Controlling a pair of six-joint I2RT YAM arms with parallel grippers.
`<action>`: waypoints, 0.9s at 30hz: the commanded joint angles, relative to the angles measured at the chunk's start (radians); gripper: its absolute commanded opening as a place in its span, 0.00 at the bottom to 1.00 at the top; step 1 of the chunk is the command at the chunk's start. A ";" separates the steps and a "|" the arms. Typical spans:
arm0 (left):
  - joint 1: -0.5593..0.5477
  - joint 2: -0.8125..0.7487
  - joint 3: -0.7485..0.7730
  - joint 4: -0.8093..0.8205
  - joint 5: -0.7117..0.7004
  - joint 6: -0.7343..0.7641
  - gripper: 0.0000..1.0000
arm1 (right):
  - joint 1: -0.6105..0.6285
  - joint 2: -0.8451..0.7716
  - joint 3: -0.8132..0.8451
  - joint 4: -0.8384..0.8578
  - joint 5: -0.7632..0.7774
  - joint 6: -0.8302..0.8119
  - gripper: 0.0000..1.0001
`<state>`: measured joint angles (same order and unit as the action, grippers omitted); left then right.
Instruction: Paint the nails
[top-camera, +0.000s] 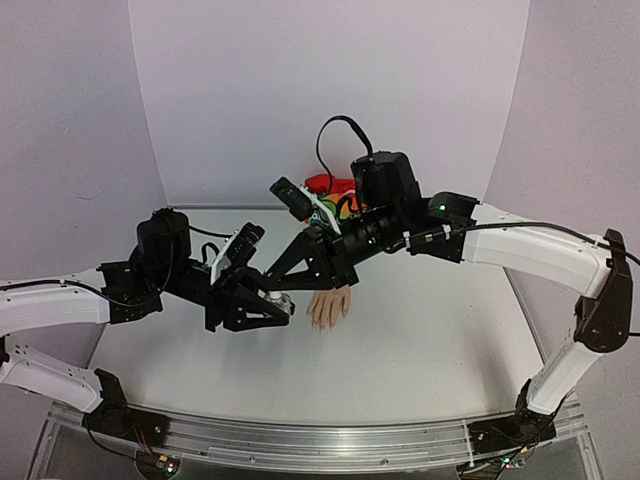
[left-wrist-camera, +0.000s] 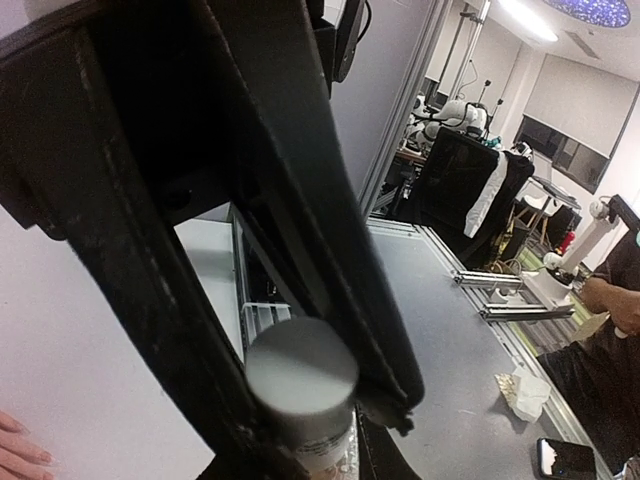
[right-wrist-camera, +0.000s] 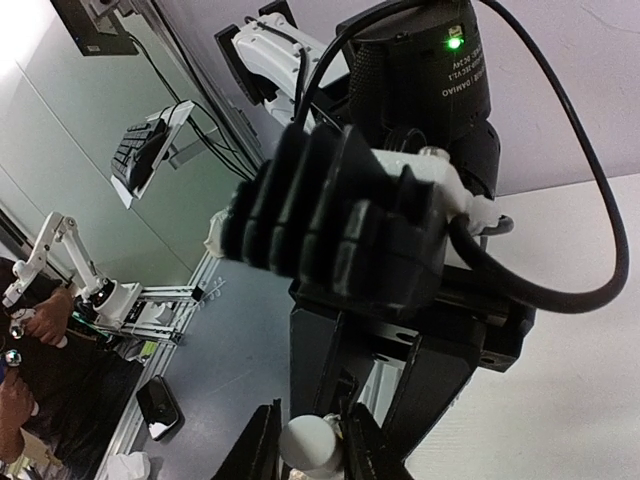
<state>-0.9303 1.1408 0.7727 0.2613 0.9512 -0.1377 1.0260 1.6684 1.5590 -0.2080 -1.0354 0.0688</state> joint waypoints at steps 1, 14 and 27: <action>0.001 -0.012 0.052 0.001 -0.043 0.008 0.00 | 0.007 0.002 0.030 0.032 -0.024 -0.006 0.06; 0.002 -0.016 0.127 -0.315 -1.431 -0.072 0.00 | 0.267 0.057 0.132 -0.193 1.748 0.241 0.00; 0.002 -0.170 -0.067 -0.062 -0.753 0.051 0.00 | 0.217 -0.034 0.073 -0.076 1.057 0.073 0.66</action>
<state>-0.9266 1.0407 0.7405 0.0817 -0.0166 -0.1215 1.2671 1.7685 1.6862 -0.2771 0.2772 0.2287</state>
